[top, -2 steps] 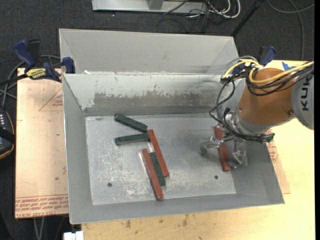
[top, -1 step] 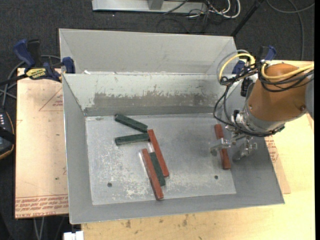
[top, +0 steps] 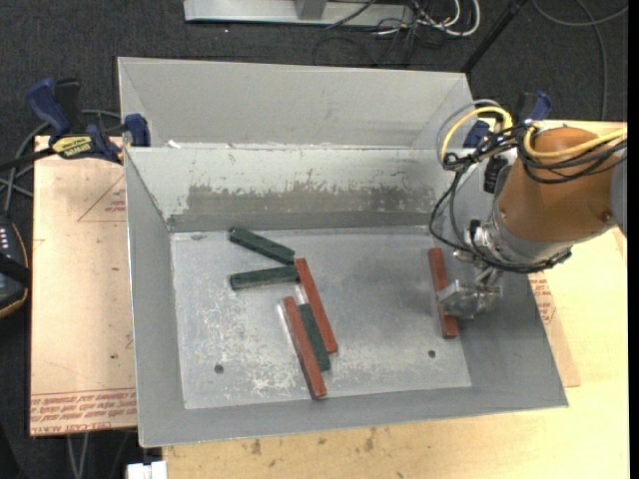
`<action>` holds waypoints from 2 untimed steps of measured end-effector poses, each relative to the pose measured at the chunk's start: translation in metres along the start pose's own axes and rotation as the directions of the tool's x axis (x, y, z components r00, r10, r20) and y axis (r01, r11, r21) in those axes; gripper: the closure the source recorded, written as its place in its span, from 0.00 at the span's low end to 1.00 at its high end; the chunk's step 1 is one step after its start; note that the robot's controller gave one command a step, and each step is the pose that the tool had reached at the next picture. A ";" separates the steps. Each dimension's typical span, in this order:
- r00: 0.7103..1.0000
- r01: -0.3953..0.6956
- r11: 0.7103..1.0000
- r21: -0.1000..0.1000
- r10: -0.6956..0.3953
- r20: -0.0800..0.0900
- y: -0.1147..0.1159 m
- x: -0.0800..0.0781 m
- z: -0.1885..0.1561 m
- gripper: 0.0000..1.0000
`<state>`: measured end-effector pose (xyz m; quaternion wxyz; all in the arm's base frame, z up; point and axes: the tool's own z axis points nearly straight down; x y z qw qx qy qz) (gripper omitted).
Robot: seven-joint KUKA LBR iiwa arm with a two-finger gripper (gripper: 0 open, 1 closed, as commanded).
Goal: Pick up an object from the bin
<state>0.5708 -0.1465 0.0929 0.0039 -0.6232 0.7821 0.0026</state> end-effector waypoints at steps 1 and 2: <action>1.000 0.000 1.000 -0.002 0.000 0.006 0.001 -0.003 0.000 0.00; 0.958 0.286 0.958 -0.003 -0.286 0.003 -0.022 -0.014 0.018 0.00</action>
Offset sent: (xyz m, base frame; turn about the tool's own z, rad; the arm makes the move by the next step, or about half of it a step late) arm 0.0000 0.0000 0.0000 0.0000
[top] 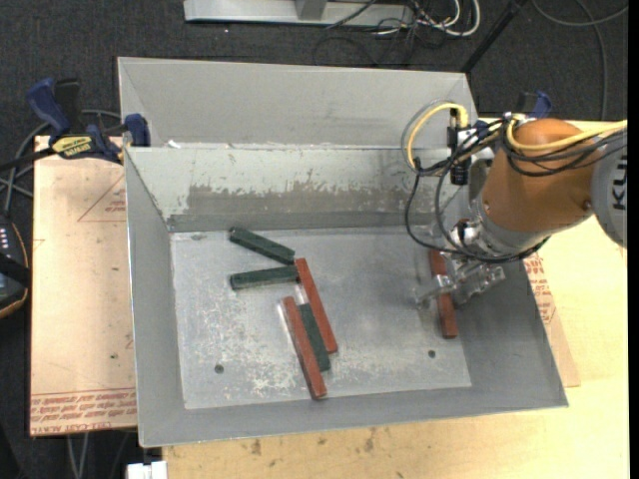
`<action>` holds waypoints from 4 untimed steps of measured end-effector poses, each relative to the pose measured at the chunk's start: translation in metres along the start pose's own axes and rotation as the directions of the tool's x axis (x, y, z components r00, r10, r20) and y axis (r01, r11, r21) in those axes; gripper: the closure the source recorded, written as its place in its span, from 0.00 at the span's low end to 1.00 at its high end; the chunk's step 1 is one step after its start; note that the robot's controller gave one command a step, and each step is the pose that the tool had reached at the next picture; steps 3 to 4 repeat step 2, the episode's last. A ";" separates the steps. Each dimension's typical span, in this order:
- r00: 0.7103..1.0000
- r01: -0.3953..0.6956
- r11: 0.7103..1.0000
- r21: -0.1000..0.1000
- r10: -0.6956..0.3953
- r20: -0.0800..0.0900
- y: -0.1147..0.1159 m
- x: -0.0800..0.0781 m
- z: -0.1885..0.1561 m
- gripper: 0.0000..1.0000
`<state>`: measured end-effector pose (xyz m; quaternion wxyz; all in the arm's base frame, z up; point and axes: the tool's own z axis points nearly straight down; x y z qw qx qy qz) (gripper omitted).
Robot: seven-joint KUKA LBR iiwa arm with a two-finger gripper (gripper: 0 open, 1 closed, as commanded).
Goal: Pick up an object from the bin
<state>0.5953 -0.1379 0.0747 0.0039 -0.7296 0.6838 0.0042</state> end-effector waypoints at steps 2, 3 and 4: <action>0.995 -0.101 0.995 0.012 0.101 -0.011 -0.026 0.015 -0.134 1.00; 0.995 -0.101 0.995 0.012 0.101 -0.011 -0.026 0.015 -0.134 1.00; 0.995 -0.101 0.995 0.012 0.101 -0.011 -0.026 0.015 -0.134 1.00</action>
Offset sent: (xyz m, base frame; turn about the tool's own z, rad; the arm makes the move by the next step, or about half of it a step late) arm 0.0000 0.0000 0.0000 0.0000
